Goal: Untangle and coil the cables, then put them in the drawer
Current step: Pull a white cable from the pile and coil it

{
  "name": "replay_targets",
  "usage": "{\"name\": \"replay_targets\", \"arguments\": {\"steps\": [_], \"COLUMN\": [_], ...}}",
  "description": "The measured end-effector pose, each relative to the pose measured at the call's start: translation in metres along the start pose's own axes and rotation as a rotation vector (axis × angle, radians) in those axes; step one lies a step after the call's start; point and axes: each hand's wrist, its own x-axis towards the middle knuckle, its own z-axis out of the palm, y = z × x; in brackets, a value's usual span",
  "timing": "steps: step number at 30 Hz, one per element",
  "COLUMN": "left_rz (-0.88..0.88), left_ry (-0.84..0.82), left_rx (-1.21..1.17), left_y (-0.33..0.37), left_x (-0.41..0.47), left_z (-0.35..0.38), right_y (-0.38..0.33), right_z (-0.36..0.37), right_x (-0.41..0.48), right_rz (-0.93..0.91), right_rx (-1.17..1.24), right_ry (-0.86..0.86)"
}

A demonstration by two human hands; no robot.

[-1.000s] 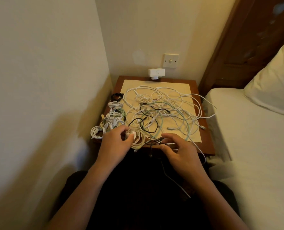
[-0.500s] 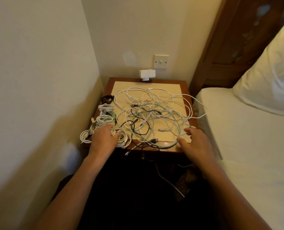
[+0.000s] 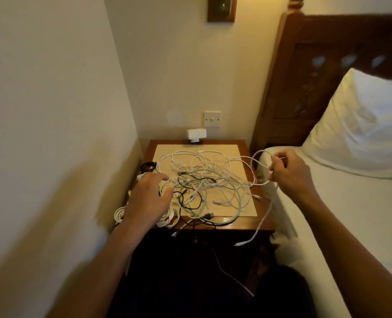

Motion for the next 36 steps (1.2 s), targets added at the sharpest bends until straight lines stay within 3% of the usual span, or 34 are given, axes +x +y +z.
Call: {"name": "replay_targets", "arguments": {"steps": [4,10,12,16,18,25,28,31,34,36], "left_rz": [0.172,0.411,0.459,0.401,0.371,0.274,0.264,0.352,0.535,0.587], "left_ry": [0.006,0.098,0.032,-0.288,-0.316,-0.123,-0.09,-0.139,-0.083,0.015], "left_rx": [-0.118,-0.308,-0.377,-0.713,-0.754,-0.479,-0.433,-0.433,-0.254,-0.156], "left_y": [0.055,0.154,0.184,0.223,0.221,0.138,0.122,0.147,0.181,0.186], "left_x": [0.013,0.043,0.047,0.04,0.036,0.037,0.028,0.012,-0.004,-0.006], "left_z": [-0.02,-0.064,-0.082,-0.112,-0.124,-0.152,-0.156,-0.152,-0.141,-0.142], "right_y": [-0.051,-0.143,-0.165,-0.189,-0.187,-0.115,-0.089,-0.101,-0.139,-0.154], "right_z": [-0.053,-0.119,-0.133,-0.149,-0.157,-0.176,-0.176,-0.153,-0.123,-0.11], "right_x": [0.011,-0.004,-0.013,-0.024,-0.024,-0.017,-0.023,-0.047,-0.078,-0.087], "right_rz": [-0.256,-0.614,-0.702,-0.795,-0.795,-0.591,-0.4,-0.37,-0.437,-0.488], "right_rx": [0.114,0.055,0.022,-0.024,-0.087,-0.163,-0.222,-0.174,0.013,0.043], "right_ry": [0.049,-0.088,-0.112,-0.059,-0.004,-0.057,-0.329,-0.545,-0.662,-0.604]}}
